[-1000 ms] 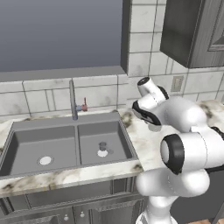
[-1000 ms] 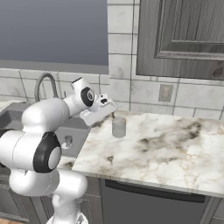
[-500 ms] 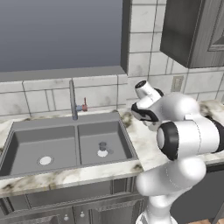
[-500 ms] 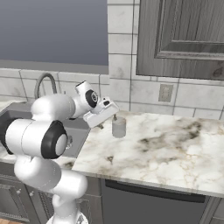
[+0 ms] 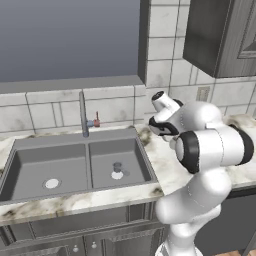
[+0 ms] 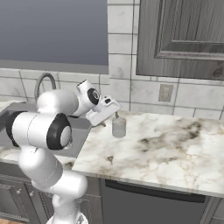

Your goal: Move any existing items from the left basin to the right basin for drying. Then move the glass cup from the counter to the left basin of the sink for washing.

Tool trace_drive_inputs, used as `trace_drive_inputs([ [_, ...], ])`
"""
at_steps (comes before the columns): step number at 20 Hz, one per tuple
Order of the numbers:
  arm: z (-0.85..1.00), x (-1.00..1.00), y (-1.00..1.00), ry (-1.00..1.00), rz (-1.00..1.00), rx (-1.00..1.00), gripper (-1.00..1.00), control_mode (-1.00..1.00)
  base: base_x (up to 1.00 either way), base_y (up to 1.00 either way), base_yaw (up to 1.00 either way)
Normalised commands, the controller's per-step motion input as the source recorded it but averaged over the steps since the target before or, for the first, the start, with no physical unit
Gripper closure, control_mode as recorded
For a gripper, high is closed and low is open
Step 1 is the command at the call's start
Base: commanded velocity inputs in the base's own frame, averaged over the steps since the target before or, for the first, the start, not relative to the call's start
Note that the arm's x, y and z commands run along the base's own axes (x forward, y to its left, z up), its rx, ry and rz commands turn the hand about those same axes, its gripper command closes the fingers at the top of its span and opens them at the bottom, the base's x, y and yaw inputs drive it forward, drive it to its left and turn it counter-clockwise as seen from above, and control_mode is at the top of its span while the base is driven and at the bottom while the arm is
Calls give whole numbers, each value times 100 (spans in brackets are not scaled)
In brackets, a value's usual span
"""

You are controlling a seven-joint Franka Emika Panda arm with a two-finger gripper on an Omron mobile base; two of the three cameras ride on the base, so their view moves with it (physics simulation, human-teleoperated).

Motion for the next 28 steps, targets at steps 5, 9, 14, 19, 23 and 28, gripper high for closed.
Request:
trace_drive_inputs([
  [5, -8, 26, -5, 0, 1, -6, -100, -100, 0, 0, 0],
  [9, -7, 9, -9, 0, 1, -3, -100, -100, 0, 0, 0],
  [14, -6, 2, -14, 0, 1, 0, -100, -100, 0, 0, 0],
  [19, -22, 0, -4, 0, 0, 0, -100, -100, 0, 0, 0],
  [23, -25, 0, -3, 0, 0, 0, -100, -100, 0, 0, 0],
  [28, -11, 10, 0, 0, 1, 0, -100, -100, 0, 0, 0],
])
